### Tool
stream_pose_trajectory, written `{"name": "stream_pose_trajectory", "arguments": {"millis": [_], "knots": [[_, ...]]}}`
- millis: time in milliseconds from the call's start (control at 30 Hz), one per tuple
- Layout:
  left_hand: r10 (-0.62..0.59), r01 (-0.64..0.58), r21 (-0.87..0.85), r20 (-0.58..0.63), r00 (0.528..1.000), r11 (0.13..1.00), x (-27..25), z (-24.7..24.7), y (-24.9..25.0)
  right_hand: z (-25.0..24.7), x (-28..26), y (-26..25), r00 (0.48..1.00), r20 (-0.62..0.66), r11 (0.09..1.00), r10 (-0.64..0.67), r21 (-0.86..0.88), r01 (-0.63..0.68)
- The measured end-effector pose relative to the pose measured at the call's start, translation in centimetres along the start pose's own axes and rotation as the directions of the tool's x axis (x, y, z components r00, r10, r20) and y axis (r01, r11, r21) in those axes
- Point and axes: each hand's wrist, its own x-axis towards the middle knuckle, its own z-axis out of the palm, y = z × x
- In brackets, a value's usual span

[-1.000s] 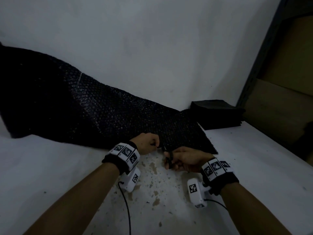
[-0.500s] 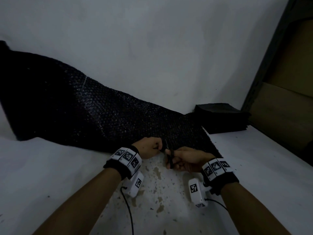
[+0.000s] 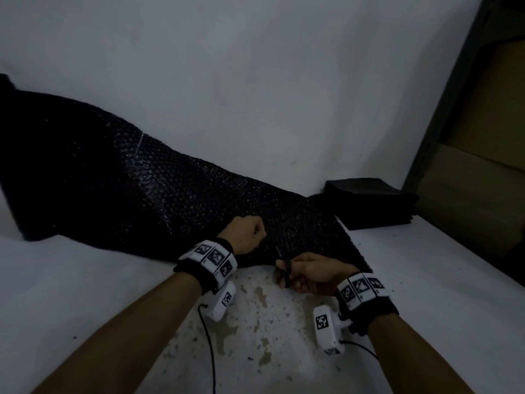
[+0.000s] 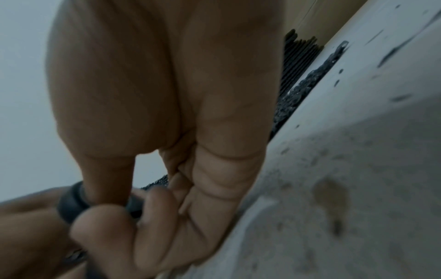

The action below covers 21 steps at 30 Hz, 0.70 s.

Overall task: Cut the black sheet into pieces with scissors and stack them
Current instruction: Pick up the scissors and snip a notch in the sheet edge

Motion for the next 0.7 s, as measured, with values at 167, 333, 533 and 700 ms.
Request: {"name": "stream_pose_trajectory", "arguments": {"millis": [167, 333, 533, 700], "knots": [[-0.09, 0.014, 0.263, 0.279, 0.956, 0.965, 0.8, 0.3, -0.3, 0.1, -0.3, -0.3, 0.999, -0.003, 0.999, 0.039, 0.016, -0.039], [-0.118, 0.021, 0.302, 0.306, 0.945, 0.953, 1.1, 0.6, -0.8, -0.1, 0.2, -0.8, 0.997, 0.021, 0.997, 0.069, 0.04, -0.07], [-0.11, 0.013, 0.307, 0.3, 0.948, 0.952, 1.2, 0.9, -0.8, -0.4, 0.9, -1.5, 0.995, 0.041, 0.996, 0.087, 0.024, -0.088], [-0.084, -0.014, 0.304, 0.304, 0.949, 0.953, 1.1, 1.0, -0.7, -0.7, 1.7, -1.9, 0.995, 0.024, 0.996, 0.093, 0.008, -0.093]]}}
